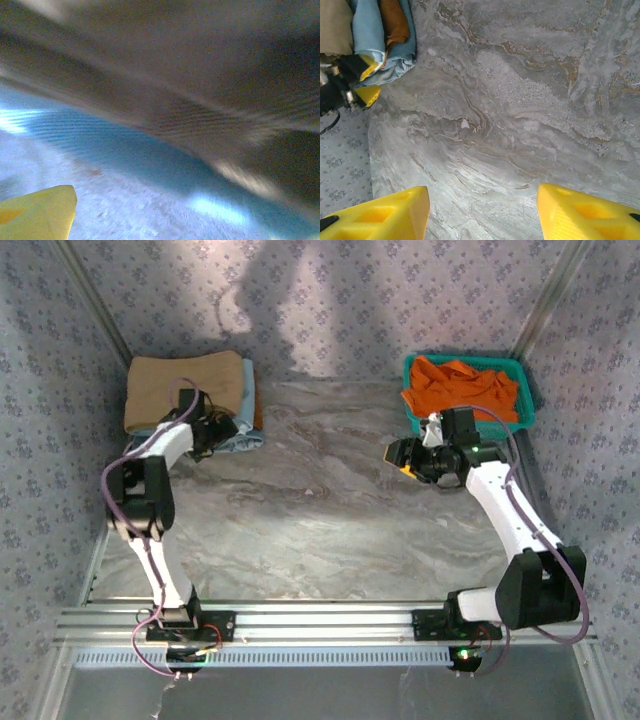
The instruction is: Fold and stack the trousers
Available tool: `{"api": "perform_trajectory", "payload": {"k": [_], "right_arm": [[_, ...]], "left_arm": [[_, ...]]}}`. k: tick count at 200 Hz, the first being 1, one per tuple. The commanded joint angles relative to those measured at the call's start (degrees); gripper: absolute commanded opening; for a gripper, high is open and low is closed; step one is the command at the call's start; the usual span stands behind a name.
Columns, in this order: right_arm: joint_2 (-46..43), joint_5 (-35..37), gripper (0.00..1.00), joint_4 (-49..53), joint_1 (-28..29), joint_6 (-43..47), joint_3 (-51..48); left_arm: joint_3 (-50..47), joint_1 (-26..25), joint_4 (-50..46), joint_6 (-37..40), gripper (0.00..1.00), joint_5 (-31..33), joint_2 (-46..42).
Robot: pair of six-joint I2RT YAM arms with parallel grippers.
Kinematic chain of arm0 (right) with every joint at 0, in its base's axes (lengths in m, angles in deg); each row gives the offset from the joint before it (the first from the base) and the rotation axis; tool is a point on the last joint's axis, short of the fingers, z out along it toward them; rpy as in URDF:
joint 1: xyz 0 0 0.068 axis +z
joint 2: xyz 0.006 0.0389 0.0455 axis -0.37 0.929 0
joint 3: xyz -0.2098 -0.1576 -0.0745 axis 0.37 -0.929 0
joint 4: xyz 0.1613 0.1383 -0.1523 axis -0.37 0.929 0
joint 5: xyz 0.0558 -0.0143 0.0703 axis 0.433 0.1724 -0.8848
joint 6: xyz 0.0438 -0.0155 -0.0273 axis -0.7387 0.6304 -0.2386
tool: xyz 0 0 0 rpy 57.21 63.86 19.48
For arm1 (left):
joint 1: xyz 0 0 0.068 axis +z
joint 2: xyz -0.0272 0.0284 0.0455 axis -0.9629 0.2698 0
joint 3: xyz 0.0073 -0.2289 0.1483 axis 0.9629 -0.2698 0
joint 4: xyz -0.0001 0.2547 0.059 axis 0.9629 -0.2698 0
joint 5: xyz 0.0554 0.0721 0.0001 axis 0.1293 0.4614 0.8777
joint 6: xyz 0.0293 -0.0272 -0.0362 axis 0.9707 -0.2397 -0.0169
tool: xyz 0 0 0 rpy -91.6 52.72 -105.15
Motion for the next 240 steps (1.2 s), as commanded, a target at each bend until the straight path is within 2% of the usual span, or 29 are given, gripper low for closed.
{"api": "perform_trajectory", "payload": {"k": [1,30,60,73,79,95,103,125,140,152,167,185,198,218,240], "right_arm": [[-2.4,1.4,0.64,1.1,-0.2,0.7,3.5],[-5.3,4.8,0.73,0.8,0.0,0.7,6.8],[-9.7,6.7,0.76,-0.4,0.9,1.1,7.7],[-12.5,8.9,0.88,-3.4,2.4,1.5,7.7],[-14.0,10.3,0.98,-4.3,3.4,2.3,7.7],[-17.4,18.7,1.0,-6.2,7.8,2.3,7.4],[-18.5,25.2,1.0,-7.8,11.0,2.9,6.5],[-18.0,44.7,1.0,-9.9,18.2,10.5,4.5],[-16.9,47.7,1.0,-11.0,17.8,14.3,1.9],[-17.5,49.4,1.0,-15.7,17.5,17.9,-1.8],[-18.8,50.3,1.0,-25.4,16.0,23.4,-8.2],[-18.8,40.0,1.0,-38.4,12.8,32.7,-17.6],[-16.3,35.7,1.0,-41.2,11.7,34.0,-20.5],[-11.9,36.5,1.0,-40.9,9.7,33.1,-22.7],[-11.1,39.8,1.0,-49.1,6.1,31.7,-28.7]], "left_arm": [[-6.0,0.0,4.8,1.8,0.99,3.9,-12.8],[-16.0,-3.5,1.9,3.3,1.0,3.8,-26.2],[-23.0,-6.5,-3.6,4.5,1.0,5.8,-43.0],[-23.5,-8.0,-5.1,6.6,1.0,8.1,-50.9],[-23.1,-9.1,-5.8,8.1,1.0,10.2,-54.0],[-21.7,-12.2,-7.2,9.1,1.0,19.6,-60.4],[-22.0,-12.9,-6.5,8.6,1.0,22.7,-62.9],[-24.7,-13.3,-2.5,12.1,1.0,23.7,-67.0],[-27.7,-13.4,-1.0,12.5,1.0,28.0,-67.6],[-32.3,-13.4,4.3,15.7,1.0,28.1,-68.4],[-40.3,-13.3,16.2,21.7,1.0,26.0,-70.6],[-51.8,-13.1,33.3,30.3,1.0,23.0,-72.0],[-58.6,-13.0,43.2,36.2,1.0,22.3,-70.6],[-65.0,-11.3,52.0,37.2,1.0,24.9,-64.9],[-70.0,-8.4,62.1,36.8,1.0,24.6,-57.7]]}}
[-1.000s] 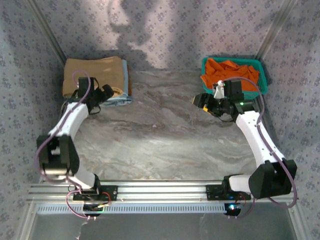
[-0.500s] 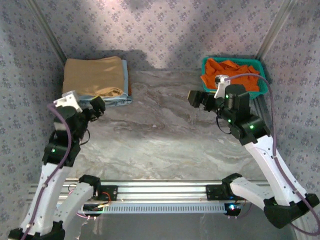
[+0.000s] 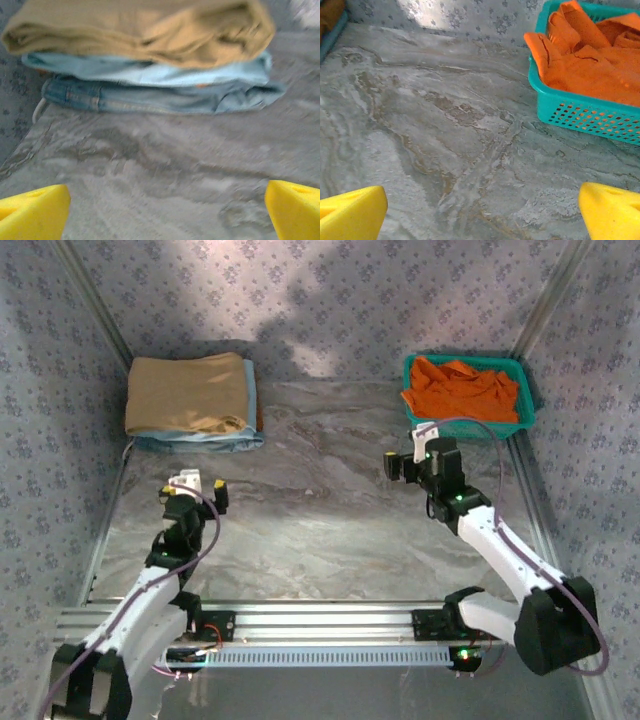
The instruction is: Fold and stack the trousers
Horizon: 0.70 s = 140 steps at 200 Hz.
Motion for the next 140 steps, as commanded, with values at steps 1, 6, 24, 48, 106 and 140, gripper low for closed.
{"api": "perform_trajectory", "payload": {"k": [1,6,24,48,106,140], "right_arm": [[0.1,1.8,1.0,-11.6,-3.5,1.7,-4.7],[0.2,2.4,1.0,-12.9,-4.4,1.8,-5.7],[0.9,3.2,1.0,-15.9,-7.1,2.1,-8.6],[1.8,0.6,1.0,-21.4,-10.9,2.3,-14.0],[2.9,-6.9,1.0,-31.9,-19.1,1.2,-21.9],[7.6,-11.7,1.0,-34.2,-19.8,2.9,-21.3]], "left_arm": [[-3.4,2.7,22.0,3.9,1.0,0.7,5.2],[-4.2,3.5,25.0,4.1,1.0,0.7,7.6],[-4.6,7.7,31.8,3.3,1.0,-2.1,16.0],[-3.0,11.4,37.3,-2.5,1.0,-5.7,24.8],[3.6,15.8,35.7,-5.7,1.0,-9.5,35.9],[6.1,15.0,40.4,-2.3,1.0,-15.6,43.4]]}}
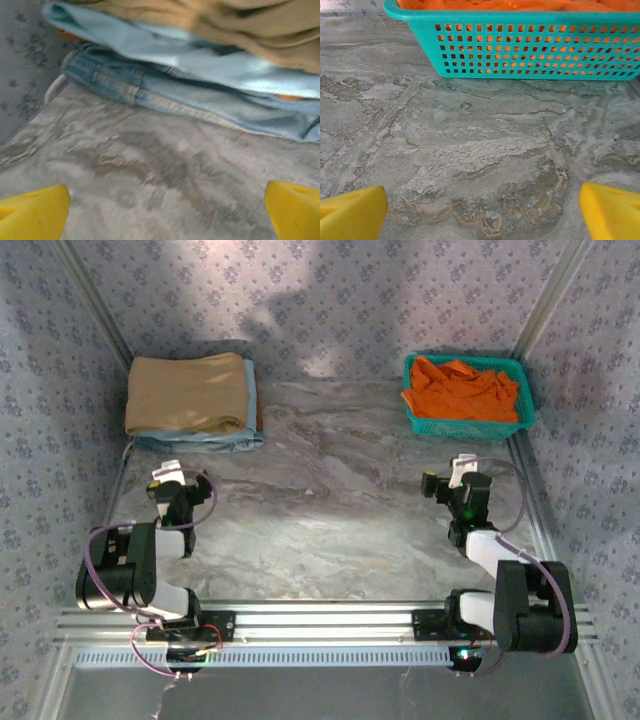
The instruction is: Fold and stack the trousers
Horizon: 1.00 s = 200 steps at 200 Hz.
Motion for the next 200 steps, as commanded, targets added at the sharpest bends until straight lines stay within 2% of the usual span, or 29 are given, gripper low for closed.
{"api": "perform_trajectory", "payload": {"k": [1,11,23,34,66,89,96,200], "right_arm": [[2.5,-5.3,1.0,-4.8,-0.4,1.5,0.2],[3.9,-5.5,1.0,-6.3,-0.3,1.3,0.6],[5.1,-5.7,1.0,-6.6,-0.4,1.2,1.5],[6.1,-6.0,1.0,-6.8,-0.4,1.6,2.1],[10.0,-5.9,1.0,-10.5,-0.5,2.2,2.2],[16.8,-6.6,1.0,-13.4,-0.6,2.1,4.1],[16.7,-4.4,1.0,-14.4,-1.4,0.7,3.4],[16.9,-3.1,1.0,-13.1,-0.5,1.2,4.1]], "left_arm": [[2.6,-0.4,4.6,1.7,1.0,-6.9,5.1],[5.5,-0.5,-5.2,2.5,1.0,-8.5,2.7],[6.8,-0.6,-4.0,3.4,1.0,-9.8,4.8],[7.6,-1.0,-7.6,3.6,1.0,-9.7,3.8],[7.8,-1.6,-7.5,4.1,1.0,-8.8,4.0],[7.9,-1.9,-7.5,4.4,1.0,-8.3,4.1],[7.9,-2.0,-7.5,4.4,1.0,-8.2,4.1],[8.0,-2.1,-7.6,4.7,1.0,-8.0,4.2]]}}
